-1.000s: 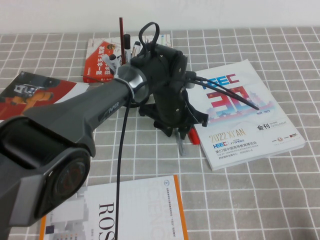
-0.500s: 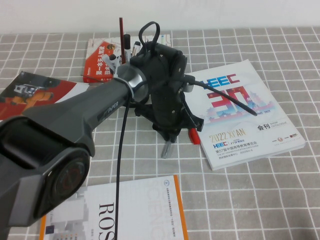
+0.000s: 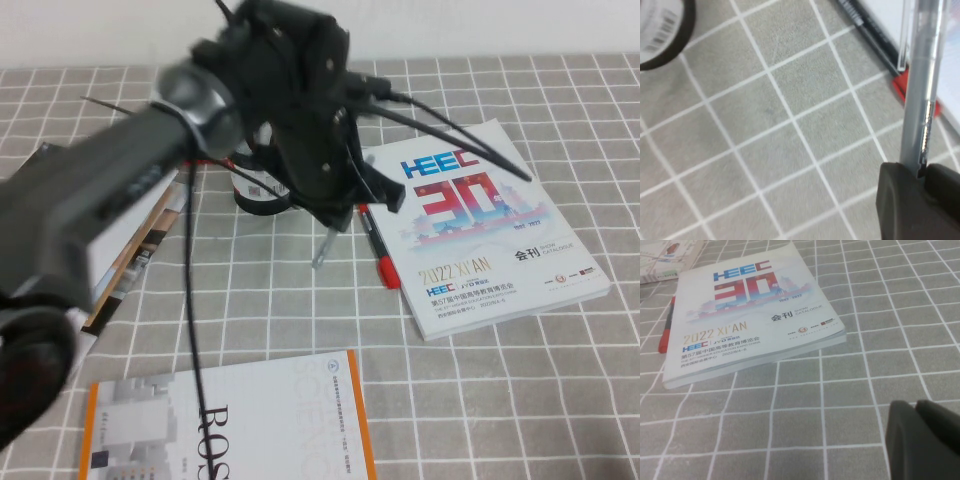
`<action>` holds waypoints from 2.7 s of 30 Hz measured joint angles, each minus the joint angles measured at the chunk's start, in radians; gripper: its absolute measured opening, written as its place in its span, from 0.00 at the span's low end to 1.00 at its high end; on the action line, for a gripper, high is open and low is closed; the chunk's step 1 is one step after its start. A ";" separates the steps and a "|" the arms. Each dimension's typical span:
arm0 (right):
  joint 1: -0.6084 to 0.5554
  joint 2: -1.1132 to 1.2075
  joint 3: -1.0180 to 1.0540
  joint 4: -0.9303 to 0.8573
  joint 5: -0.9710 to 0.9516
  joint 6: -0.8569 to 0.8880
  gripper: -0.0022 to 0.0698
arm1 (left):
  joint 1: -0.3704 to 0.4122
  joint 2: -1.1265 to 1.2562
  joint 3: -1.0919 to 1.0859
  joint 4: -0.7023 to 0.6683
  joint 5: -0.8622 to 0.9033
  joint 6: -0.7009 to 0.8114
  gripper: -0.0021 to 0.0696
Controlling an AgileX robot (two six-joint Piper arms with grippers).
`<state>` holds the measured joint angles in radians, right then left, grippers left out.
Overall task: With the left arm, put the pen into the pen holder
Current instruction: Pick up the pen on the table, then place the pen onto the pen holder
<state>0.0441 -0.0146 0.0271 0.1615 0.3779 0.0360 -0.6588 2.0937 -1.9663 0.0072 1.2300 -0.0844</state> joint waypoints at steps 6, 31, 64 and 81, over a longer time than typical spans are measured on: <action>0.000 0.000 0.000 0.000 0.000 0.000 0.01 | 0.000 -0.181 0.137 0.006 -0.052 0.013 0.09; 0.000 0.000 0.000 0.000 0.000 0.000 0.01 | 0.203 -0.496 0.912 0.187 -1.557 -0.153 0.09; 0.000 0.000 0.000 0.000 0.000 0.000 0.01 | 0.282 -0.153 0.912 0.195 -2.044 -0.106 0.09; 0.000 0.000 0.000 0.000 0.000 0.000 0.01 | 0.288 -0.105 0.912 0.195 -2.105 -0.075 0.09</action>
<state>0.0441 -0.0146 0.0271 0.1615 0.3779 0.0360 -0.3708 1.9882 -1.0547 0.2020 -0.8754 -0.1596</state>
